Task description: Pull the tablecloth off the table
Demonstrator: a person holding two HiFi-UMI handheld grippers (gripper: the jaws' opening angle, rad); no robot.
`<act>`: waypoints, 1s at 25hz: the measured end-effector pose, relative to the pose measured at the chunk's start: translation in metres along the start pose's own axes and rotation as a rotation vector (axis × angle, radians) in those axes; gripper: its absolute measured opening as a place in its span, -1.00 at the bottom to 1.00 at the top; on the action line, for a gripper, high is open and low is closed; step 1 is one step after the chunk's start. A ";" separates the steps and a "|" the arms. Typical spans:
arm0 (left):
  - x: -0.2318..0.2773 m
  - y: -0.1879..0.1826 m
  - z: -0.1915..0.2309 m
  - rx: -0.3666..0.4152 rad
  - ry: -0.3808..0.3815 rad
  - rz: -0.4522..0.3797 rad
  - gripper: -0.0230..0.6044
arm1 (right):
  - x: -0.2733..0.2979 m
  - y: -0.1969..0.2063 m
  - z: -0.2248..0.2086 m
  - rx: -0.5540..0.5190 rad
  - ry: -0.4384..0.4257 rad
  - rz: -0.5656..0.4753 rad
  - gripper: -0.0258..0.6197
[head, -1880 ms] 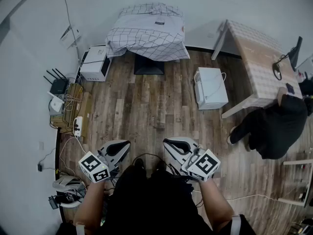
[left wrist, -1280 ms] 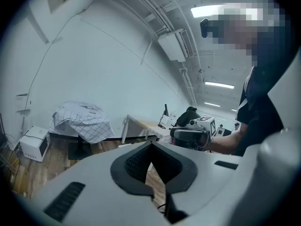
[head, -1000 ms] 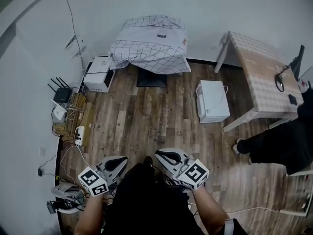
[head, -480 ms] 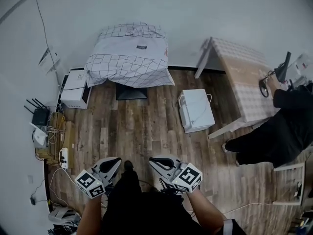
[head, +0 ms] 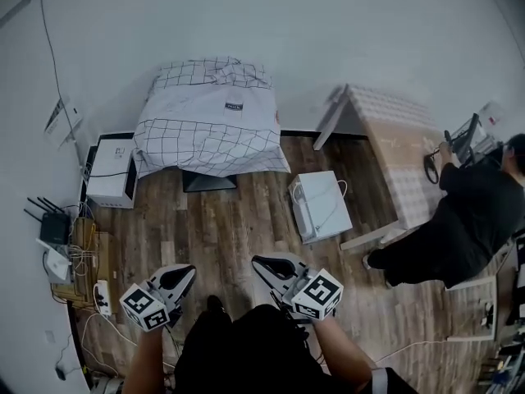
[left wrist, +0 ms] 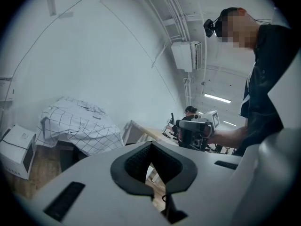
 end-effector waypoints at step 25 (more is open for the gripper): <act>0.189 -0.121 0.170 0.030 -0.116 0.120 -0.91 | 0.102 -0.062 -0.285 -0.028 -0.185 -0.083 -0.84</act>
Point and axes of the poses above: the fingertips, and each gripper's own axes: x forward along the fingers, z to its left, y out of its underside, the point moved 7 cm from there along -x, backward along the fingers, and after that the axes turned 3 degrees about -y, right-handed, at the moved point
